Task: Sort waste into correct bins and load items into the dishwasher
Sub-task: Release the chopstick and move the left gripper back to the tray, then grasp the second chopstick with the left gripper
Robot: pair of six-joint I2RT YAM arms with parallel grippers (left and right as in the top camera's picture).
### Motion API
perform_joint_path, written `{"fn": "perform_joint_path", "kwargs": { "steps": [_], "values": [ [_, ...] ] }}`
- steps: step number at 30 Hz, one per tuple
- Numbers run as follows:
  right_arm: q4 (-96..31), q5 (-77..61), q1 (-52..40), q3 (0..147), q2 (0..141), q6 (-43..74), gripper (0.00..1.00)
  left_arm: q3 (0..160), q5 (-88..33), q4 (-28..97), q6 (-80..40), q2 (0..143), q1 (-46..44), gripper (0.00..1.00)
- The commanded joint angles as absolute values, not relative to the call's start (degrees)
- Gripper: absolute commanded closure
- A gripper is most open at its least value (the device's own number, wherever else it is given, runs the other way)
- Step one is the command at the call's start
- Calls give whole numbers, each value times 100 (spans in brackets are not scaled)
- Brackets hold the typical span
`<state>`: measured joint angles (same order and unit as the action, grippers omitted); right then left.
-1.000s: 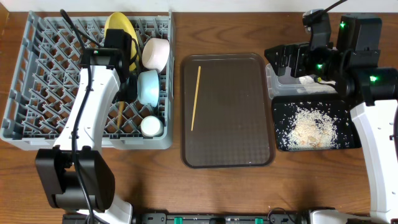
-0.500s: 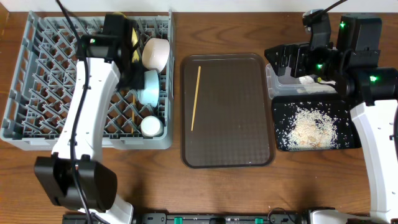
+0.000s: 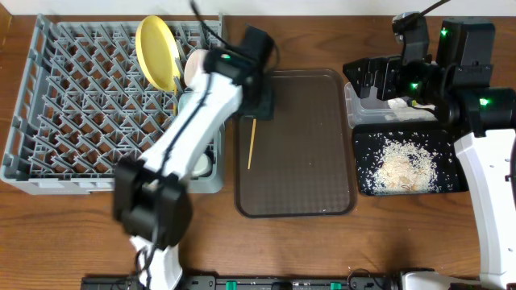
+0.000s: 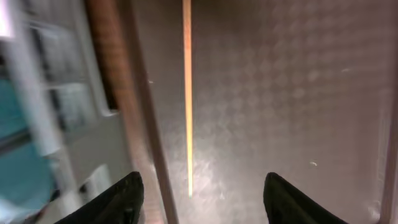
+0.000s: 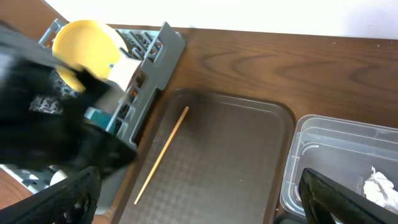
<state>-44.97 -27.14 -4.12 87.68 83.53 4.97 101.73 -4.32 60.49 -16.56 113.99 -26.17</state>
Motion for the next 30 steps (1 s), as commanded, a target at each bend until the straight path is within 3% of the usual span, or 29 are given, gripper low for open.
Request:
{"fn": "perform_joint_path", "kwargs": {
  "steps": [1, 19, 25, 30],
  "values": [
    [-4488, -2720, -381, 8825, 8359, 510, 1, 10213, -364, 6005, -1973, 11854, -2679, 39],
    [-4488, -2720, -381, 8825, 8359, 508, 1, 10208, -364, 5570, -2025, 13045, -2655, 39],
    [-4488, -2720, -381, 8825, 8359, 508, 1, 10062, -392, 5249, -2047, 13085, -2655, 53],
    [-4486, -2720, -381, 8825, 8359, 508, 1, 9942, -392, 5153, -2051, 13085, -2655, 75]
  ]
}}
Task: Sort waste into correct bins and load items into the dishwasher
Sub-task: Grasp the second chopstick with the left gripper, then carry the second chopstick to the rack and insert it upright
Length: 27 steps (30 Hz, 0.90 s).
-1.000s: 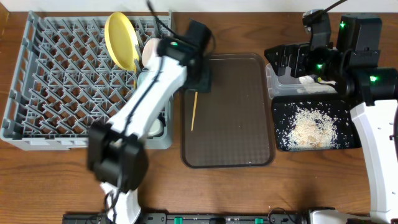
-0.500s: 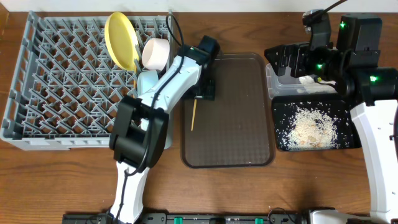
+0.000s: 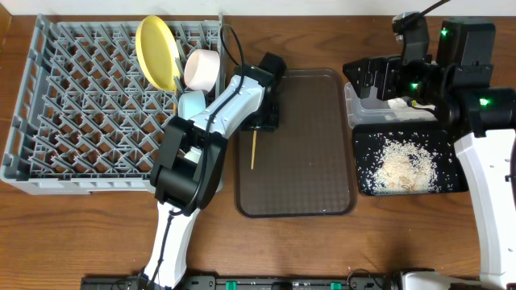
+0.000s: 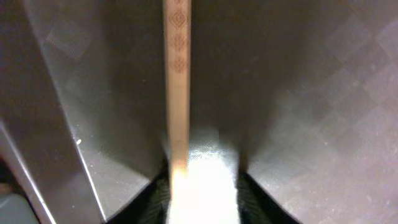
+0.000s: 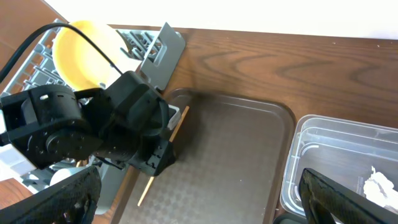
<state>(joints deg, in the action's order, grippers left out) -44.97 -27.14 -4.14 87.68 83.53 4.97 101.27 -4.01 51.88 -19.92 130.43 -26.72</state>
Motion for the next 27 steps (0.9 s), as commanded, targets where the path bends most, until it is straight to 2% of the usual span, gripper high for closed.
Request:
{"fn": "perform_joint_path", "kwargs": {
  "steps": [1, 2, 3, 9, 14, 21, 27],
  "values": [
    [-4488, -2720, -381, 8825, 8359, 508, 1, 9922, -392, 5151, -2051, 13085, -2655, 81],
    [-4488, -2720, -381, 8825, 8359, 508, 1, 9911, -395, 5151, -2051, 13085, -2655, 92],
    [-4488, -2720, -381, 8825, 8359, 508, 1, 9911, -401, 5157, -2051, 13085, -2655, 92],
    [-4488, -2720, -381, 8825, 8359, 508, 1, 10241, -449, 5568, -1997, 12811, -2655, 92],
    [-4486, -2720, -381, 8825, 8359, 508, 1, 10897, -410, 6226, -1693, 11917, -2646, 93],
    [-4486, -2720, -381, 8825, 8359, 508, 1, 11017, 1026, 7264, -1520, 10256, -2351, 93],
    [-4488, -2720, -381, 8825, 8359, 508, 1, 10890, 1614, 8075, -1041, 9998, -1535, 93]
  ]
}}
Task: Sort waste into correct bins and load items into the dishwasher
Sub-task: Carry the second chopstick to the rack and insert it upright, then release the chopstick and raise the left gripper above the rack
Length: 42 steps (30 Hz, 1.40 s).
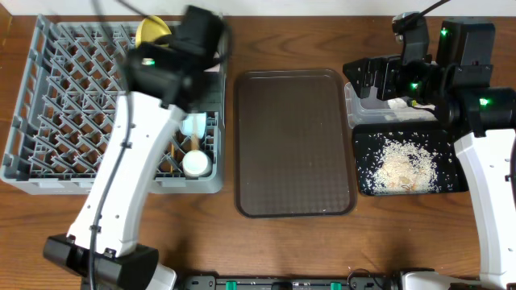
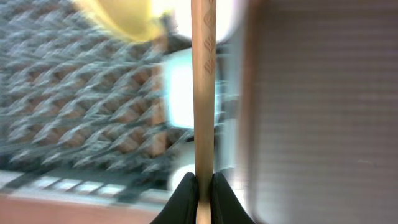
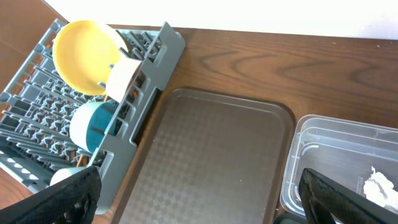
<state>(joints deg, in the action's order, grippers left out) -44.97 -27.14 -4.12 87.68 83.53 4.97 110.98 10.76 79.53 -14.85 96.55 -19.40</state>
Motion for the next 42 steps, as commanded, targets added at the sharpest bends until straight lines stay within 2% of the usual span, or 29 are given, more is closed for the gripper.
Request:
{"fn": "perform_joint_path", "kwargs": {
  "steps": [1, 8, 15, 35, 37, 40, 42],
  "values": [
    [-4486, -2720, -381, 8825, 8359, 508, 1, 10750, 1614, 8029, -932, 10001, -1389, 92],
    [-4488, -2720, -381, 8825, 8359, 508, 1, 9450, 1573, 6761, -370, 10003, -591, 92],
    [-4488, -2720, -381, 8825, 8359, 508, 1, 8525, 1450, 5645, -64, 10003, -226, 91],
    [-4488, -2720, -381, 8825, 8359, 508, 1, 8453, 875, 5492, 493, 10003, -217, 92],
    [-4488, -2720, -381, 8825, 8359, 508, 1, 8453, 873, 5492, 491, 10003, -215, 86],
    [-4488, -2720, -381, 8825, 8359, 508, 1, 8453, 873, 5494, 491, 10003, -215, 57],
    [-4488, -2720, -381, 8825, 8359, 508, 1, 8453, 873, 5494, 489, 10003, -215, 48]
  ]
}}
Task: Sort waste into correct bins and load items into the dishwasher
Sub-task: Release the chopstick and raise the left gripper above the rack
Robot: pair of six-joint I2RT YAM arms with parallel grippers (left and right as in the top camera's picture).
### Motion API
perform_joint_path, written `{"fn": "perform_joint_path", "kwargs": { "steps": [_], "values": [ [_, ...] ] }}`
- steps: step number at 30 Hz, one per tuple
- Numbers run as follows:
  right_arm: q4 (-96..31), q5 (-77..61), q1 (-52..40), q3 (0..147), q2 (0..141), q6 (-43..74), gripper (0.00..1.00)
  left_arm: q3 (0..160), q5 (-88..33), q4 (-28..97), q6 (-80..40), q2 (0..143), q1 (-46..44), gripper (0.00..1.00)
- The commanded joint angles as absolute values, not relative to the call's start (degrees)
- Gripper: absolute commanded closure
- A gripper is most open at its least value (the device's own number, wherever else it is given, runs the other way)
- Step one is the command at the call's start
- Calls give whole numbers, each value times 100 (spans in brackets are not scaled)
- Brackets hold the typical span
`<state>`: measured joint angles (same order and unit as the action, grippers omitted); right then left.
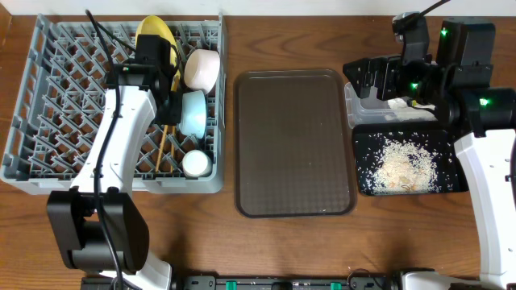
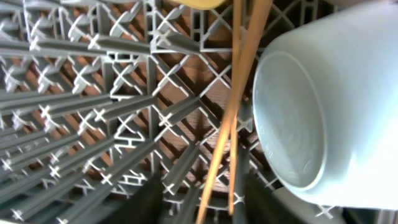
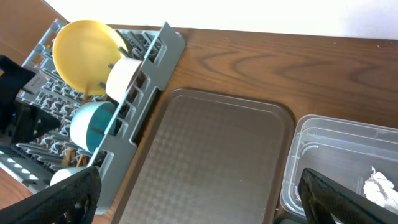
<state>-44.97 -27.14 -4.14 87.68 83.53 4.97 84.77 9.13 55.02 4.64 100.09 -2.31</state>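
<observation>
Two wooden chopsticks (image 2: 233, 124) lie side by side in the grey dish rack (image 1: 48, 97), just left of a pale blue bowl (image 2: 323, 106). My left gripper (image 2: 208, 202) is open low over them, one dark finger on each side, holding nothing. From overhead the chopsticks (image 1: 161, 142) show under the left arm. The brown tray (image 1: 294, 145) holds nothing. My right gripper (image 3: 199, 199) hangs open, high over the tray's right side and the bins.
The rack also holds a yellow plate (image 1: 153, 32), a white cup (image 1: 202, 69) and a small white cup (image 1: 197, 164). A clear bin (image 1: 387, 113) with crumpled paper and a black bin (image 1: 407, 165) with rice sit right of the tray.
My left gripper was shut on a chopstick above the rack's right side. Now it is open, low in the rack, and the chopstick lies in the grid beside another one.
A chopstick first lay on the tray's left side with my left gripper open over it. Then the gripper was down around it on the tray. Then it held the chopstick over the rack, the tray bare. Now the chopstick rests in the rack. The right arm stayed still.
</observation>
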Motion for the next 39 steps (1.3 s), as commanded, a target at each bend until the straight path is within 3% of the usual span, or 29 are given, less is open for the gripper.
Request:
{"fn": "perform_joint_path", "kwargs": {
  "steps": [1, 7, 12, 19, 39],
  "values": [
    [-4488, -2720, -381, 8825, 8359, 508, 1, 8453, 873, 5492, 456, 10003, -215, 48],
    [-4488, -2720, -381, 8825, 8359, 508, 1, 8827, 628, 5771, -161, 9813, -248, 50],
    [-4488, -2720, -381, 8825, 8359, 508, 1, 9336, 117, 6077, -217, 8825, -460, 49],
    [-4488, -2720, -381, 8825, 8359, 508, 1, 9347, -368, 5951, -683, 7378, -757, 21],
    [-4488, -2720, -381, 8825, 8359, 508, 1, 9345, -410, 5953, -847, 7111, -757, 13]
  ]
}}
